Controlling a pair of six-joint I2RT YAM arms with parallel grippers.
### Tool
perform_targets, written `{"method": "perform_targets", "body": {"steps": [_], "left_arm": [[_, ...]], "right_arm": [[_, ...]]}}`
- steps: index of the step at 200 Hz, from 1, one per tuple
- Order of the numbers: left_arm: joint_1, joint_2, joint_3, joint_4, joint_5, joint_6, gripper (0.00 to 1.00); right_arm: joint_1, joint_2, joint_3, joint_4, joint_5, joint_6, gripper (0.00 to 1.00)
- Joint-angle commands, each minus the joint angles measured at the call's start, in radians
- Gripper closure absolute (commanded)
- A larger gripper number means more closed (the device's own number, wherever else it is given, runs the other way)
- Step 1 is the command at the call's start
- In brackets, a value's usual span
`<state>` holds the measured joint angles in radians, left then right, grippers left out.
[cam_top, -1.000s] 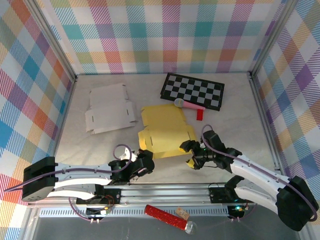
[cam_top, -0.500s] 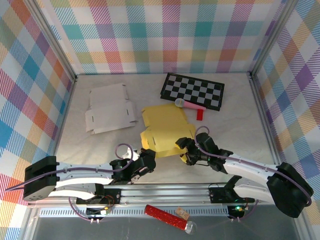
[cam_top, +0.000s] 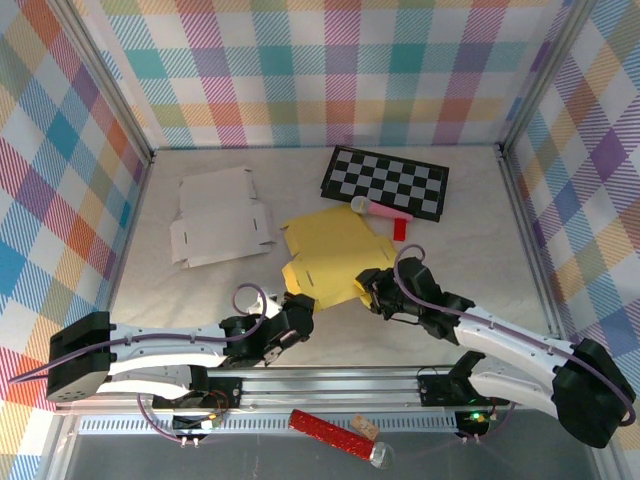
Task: Fold the paper box
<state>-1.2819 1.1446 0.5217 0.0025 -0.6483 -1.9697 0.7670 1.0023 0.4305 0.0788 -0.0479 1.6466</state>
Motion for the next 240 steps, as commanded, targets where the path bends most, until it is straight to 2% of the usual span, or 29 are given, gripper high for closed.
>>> {"method": "perform_targets", "body": {"steps": [1,23,73,91,97,104,111,122,133,151,179,205,224,240], "left_arm": [[-0.001,-0.013,0.024,0.000,-0.001,-0.076,1.00],[0.000,-0.014,0.028,0.000,-0.002,-0.070,1.00],[0.000,-0.017,0.037,-0.002,-0.005,-0.058,1.00],[-0.001,-0.035,0.056,-0.049,-0.008,-0.044,1.00],[0.000,-0.048,0.075,-0.091,-0.009,-0.039,0.90],[-0.001,-0.065,0.103,-0.155,-0.012,-0.028,0.65],[0.000,-0.087,0.137,-0.233,-0.018,-0.013,0.47],[0.000,-0.121,0.199,-0.378,-0.035,0.031,0.32],[0.000,-0.149,0.272,-0.516,-0.054,0.068,0.23],[0.000,-0.175,0.383,-0.730,-0.084,0.109,0.20],[0.000,-0.195,0.483,-0.851,-0.136,0.199,0.19],[0.003,-0.191,0.579,-0.876,-0.188,0.339,0.19],[0.020,-0.181,0.660,-0.860,-0.206,0.512,0.18],[0.060,-0.180,0.709,-0.795,-0.169,0.668,0.19]], "right_arm": [[0.005,-0.022,0.065,-0.053,0.005,0.014,0.68],[0.004,-0.022,0.091,-0.088,-0.003,0.008,0.72],[0.005,-0.030,0.141,-0.208,0.002,0.007,0.92],[0.005,-0.018,0.167,-0.225,0.004,0.001,1.00],[0.004,-0.012,0.178,-0.227,0.002,-0.001,1.00],[0.004,-0.002,0.196,-0.228,0.001,0.001,1.00],[0.005,0.010,0.213,-0.221,-0.005,0.004,1.00],[0.003,0.034,0.251,-0.215,-0.012,0.007,1.00],[0.003,0.058,0.295,-0.218,-0.018,0.009,1.00],[0.002,0.100,0.376,-0.224,-0.018,0.012,1.00],[-0.017,0.177,0.503,-0.220,-0.030,-0.002,1.00],[-0.043,0.245,0.659,-0.281,-0.026,-0.040,1.00],[-0.064,0.285,0.786,-0.342,-0.003,-0.106,1.00],[-0.083,0.319,0.896,-0.393,0.016,-0.166,1.00]]}}
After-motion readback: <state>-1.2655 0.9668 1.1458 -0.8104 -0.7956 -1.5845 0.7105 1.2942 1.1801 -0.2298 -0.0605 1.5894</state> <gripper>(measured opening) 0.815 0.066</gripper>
